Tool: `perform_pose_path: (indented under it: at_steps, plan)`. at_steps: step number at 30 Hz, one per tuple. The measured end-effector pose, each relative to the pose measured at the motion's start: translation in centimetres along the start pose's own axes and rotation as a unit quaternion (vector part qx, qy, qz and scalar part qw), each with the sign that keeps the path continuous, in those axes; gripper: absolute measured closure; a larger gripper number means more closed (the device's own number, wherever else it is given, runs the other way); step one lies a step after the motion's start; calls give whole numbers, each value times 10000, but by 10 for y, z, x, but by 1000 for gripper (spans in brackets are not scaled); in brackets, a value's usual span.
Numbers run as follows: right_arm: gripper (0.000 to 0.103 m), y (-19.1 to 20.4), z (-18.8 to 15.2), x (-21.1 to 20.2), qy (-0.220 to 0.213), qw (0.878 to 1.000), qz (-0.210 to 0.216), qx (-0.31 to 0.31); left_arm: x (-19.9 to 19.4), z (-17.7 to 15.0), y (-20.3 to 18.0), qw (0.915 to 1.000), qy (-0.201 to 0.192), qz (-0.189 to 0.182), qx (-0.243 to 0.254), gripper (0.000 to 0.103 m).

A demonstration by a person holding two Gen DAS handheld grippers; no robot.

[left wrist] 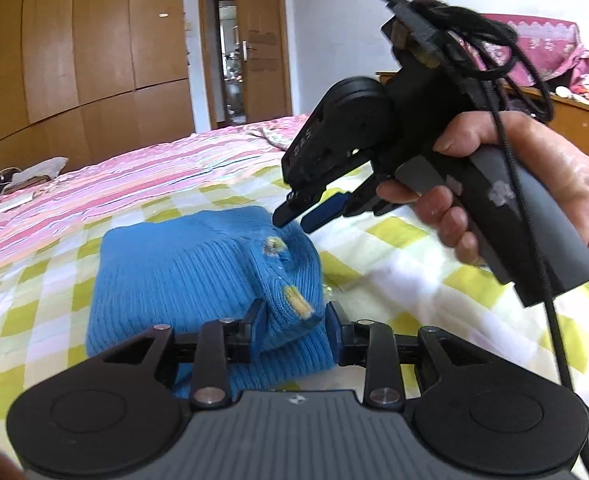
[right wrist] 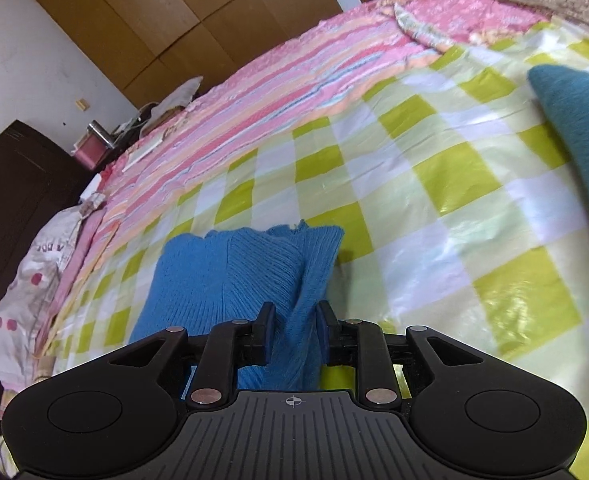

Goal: Fold small clothes
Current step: 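Lift the blue sweater edge with both grippers and fold it over the body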

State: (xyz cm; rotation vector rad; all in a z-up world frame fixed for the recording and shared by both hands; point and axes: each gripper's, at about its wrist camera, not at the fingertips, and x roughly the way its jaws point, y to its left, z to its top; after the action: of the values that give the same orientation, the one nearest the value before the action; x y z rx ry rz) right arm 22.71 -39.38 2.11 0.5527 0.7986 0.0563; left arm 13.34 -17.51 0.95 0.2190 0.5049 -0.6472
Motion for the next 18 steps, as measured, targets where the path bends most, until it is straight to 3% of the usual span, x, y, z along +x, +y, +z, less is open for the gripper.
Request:
perform_pose_path:
  at_steps: [5,9,13,14,16,18]
  plan:
    - [68,10,-19,-29,-54,9993,329,-138,-19,-5,6,9998,23,-91,-172,66]
    - [62,25,-35,-30,97,9980,544,-317,-29,-6,17,9996,41,104,-254,66]
    - [60,34,-34,-9,224,9981,491,-288,-32,-3,28,9986,10,419,-335,66]
    - [62,34,-34,-4,323,9982,465,-211,-33,-3,31,9981,-3,485,-378,66]
    - [81,33,-35,2,436,9981,437,-86,-35,-2,38,9971,-43,584,-486,66]
    - [89,28,-35,-4,410,9978,512,-39,-39,0,47,9960,-149,634,-607,66]
